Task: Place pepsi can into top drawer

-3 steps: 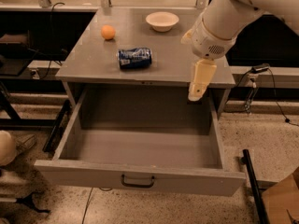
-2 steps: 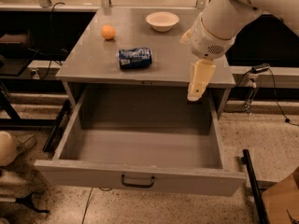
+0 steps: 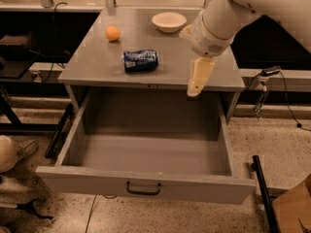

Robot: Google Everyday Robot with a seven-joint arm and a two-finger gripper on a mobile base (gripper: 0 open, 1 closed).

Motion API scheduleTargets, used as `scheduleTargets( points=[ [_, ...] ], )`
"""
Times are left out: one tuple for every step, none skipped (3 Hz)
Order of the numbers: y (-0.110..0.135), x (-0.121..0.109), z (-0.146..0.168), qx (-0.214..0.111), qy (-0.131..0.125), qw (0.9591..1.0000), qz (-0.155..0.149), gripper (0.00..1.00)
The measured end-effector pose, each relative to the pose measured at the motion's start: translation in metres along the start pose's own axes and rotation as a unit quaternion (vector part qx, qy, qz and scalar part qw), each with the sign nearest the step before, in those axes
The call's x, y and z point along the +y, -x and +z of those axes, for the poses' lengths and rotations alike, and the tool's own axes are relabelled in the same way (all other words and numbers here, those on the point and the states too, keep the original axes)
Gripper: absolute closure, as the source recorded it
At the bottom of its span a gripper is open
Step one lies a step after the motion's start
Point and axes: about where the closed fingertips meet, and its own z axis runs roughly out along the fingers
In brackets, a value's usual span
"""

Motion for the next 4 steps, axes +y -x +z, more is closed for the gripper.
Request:
scheduleTargets(
  points=[
    [0.013,-0.044,0.031,-0.034,-0.024,0.9985,-0.037,0.00],
    [0.023,-0.066,0.053,-0.046,-0.030,0.9975,-0.044,0.00],
    [0.031,-0.083,0.078,-0.032,-0.022,0.9984,-0.041,0.00],
    [0.039,-0.095,0.098,-0.019,-0.014,0.9990,-0.038,0.00]
  ],
)
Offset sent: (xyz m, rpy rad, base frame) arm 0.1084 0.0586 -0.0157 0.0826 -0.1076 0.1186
